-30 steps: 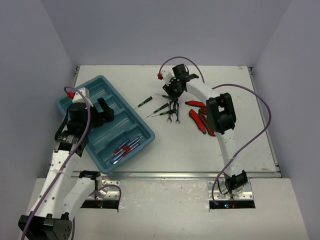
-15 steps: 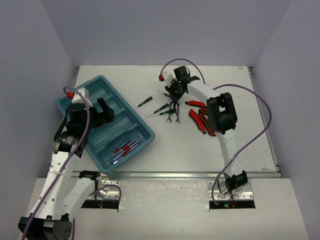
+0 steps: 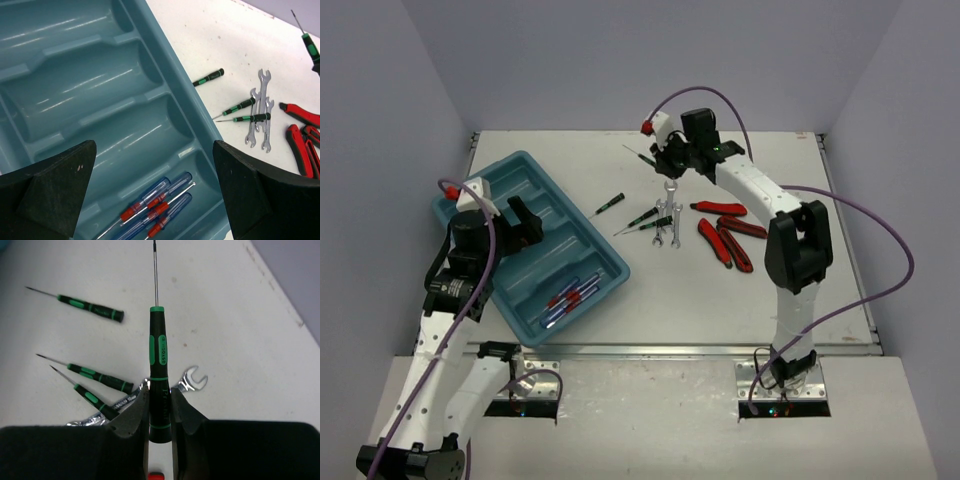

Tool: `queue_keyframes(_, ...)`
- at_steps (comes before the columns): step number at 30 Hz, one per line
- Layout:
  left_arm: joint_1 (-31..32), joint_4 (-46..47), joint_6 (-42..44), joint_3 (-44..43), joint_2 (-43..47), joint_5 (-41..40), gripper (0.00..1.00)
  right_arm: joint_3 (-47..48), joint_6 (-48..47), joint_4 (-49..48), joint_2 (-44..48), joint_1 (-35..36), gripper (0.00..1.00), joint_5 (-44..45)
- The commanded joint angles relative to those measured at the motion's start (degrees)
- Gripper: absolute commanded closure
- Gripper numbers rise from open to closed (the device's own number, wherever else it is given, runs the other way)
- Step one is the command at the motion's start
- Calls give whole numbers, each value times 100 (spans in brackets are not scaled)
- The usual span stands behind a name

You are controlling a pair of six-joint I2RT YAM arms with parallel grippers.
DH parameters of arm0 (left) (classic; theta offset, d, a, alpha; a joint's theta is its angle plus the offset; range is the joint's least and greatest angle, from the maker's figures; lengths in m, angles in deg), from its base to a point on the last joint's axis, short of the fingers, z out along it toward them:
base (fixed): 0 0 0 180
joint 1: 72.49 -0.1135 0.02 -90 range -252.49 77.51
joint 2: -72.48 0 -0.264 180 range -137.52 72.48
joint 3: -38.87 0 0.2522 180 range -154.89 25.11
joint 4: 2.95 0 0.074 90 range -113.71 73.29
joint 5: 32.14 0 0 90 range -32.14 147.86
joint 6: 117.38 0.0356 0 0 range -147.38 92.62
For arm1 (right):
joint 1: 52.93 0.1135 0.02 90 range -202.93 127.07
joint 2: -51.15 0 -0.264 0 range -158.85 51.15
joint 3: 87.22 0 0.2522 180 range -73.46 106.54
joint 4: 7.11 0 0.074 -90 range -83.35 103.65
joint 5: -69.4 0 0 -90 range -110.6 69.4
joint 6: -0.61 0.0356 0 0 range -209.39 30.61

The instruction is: Sort the tools into containers

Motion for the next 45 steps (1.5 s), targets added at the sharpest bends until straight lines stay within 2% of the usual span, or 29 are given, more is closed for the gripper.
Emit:
queue_keyframes(1, -39, 124, -102, -185, 281, -499, 0, -512, -368, -541, 625, 588, 100, -829)
queue_keyframes(5, -74, 19, -208, -244, 560, -883, 0, -658, -971, -675, 746, 1236, 100, -1327)
queue_keyframes(10, -109, -21, -272, -258, 855, -1109, 0, -130, -1598, -579, 331, 1791, 100, -1919)
queue_keyframes(14, -109, -32, -292, -251, 946, -1136, 0, 744, -2280, -276, -632, 2259, 100, -2072)
queue_keyframes(20, -109, -30, -272, -265, 875, -1046, 0, 1176, -3024, -560, -1366, 2435, 100, -2604)
queue_keyframes(24, -109, -21, -272, -258, 917, -1013, 0, 1215, -3041, -808, -1564, 2451, 98, -2623)
queue_keyframes(30, -109, -12, -246, -249, 882, -924, 0, 1129, -3111, -878, -1594, 2469, 87, -2579)
queue_keyframes(35, -106, 5, -237, -241, 891, -898, 0, 973, -3041, -1027, -1532, 2489, 60, -2419)
queue_keyframes(37, -108, 5, -237, -241, 884, -891, 0, 882, -3009, -1127, -1485, 2502, 52, -2343)
queue_keyframes(42, -109, 14, -228, -240, 882, -880, 0, 863, -2758, -1194, -1303, 2513, 42, -2129)
queue_keyframes(45, -109, 14, -228, -232, 876, -875, 0, 601, -2355, -1306, -872, 2501, 40, -1744)
